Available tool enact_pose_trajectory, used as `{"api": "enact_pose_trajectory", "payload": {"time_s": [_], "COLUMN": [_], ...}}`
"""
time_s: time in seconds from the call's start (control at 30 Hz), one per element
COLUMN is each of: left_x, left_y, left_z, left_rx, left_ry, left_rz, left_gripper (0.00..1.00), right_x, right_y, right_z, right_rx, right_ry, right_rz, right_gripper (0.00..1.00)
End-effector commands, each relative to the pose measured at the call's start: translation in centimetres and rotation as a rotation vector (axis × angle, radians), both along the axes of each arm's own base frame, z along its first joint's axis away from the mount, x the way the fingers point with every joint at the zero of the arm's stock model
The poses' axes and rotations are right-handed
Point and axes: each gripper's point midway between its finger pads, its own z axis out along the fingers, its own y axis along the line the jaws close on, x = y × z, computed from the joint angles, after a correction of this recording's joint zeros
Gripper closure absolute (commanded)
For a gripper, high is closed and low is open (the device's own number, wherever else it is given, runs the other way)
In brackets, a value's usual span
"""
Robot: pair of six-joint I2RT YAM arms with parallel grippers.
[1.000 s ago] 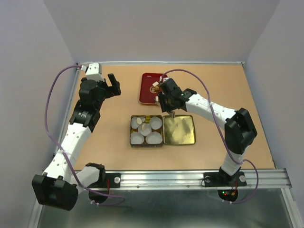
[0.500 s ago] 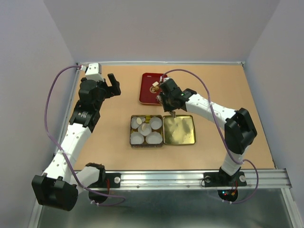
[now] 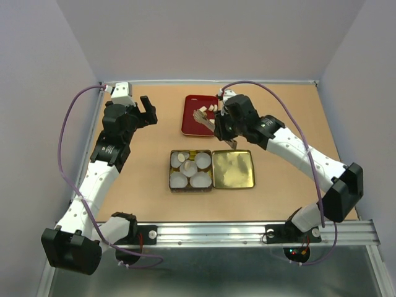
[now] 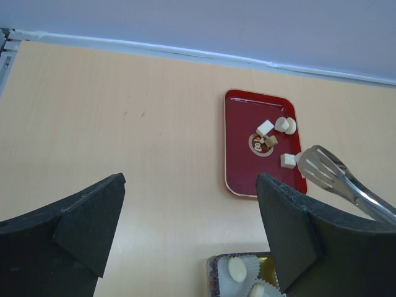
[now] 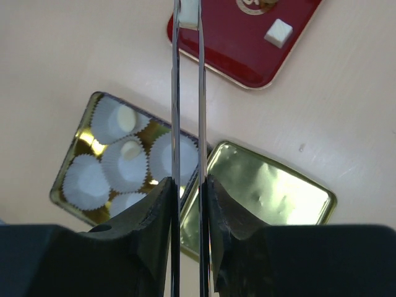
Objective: Pack the chocolate
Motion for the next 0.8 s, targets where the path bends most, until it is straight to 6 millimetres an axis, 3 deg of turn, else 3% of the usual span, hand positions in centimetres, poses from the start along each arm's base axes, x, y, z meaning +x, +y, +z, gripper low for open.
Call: {"api": "enact_pose_trajectory", "payload": {"time_s": [0.0,0.03,0.17,0.27,0.47,0.77], "left_x": [-0.3,-0.2,-0.2,0.0,0.1,0.2], "left_y": [-0.2,-0.2,0.0,-0.1,0.0,-0.1], "left_z": [3.9,3.9,3.8,3.6,3.4,3.2], "left_rx": [-0.015,-0.011,-0.007,-0.007,-0.004,-0.002], "left_ry": [-0.1,-0.099,-0.095,-0.088,-0.083,-0.078], "left_rz": [-0.012,-0.008,0.0,-0.002,0.002,0.002], "left_gripper": [0.01,0.01,0.01,0.01,0.01,0.01], "right_x": [-3.8,-4.9,-7.2,-8.8,-10.3,-11.7], "right_y": [1.3,1.1,0.2,0.1,-0.4,-1.8], "right_z": [-1.1,-2.3,-2.3,-1.3,-0.1,-1.4], "right_rx": [0.056,0.049,0.068,0.101,0.122,0.075], "right_ry": [0.092,0.133,0.163,0.171,0.162,0.23], "right_rz": [0.165,0.192,0.236,0.276,0.322,0.313], "right_gripper": [0.72,0.72,0.72,0.72,0.72,0.72]}}
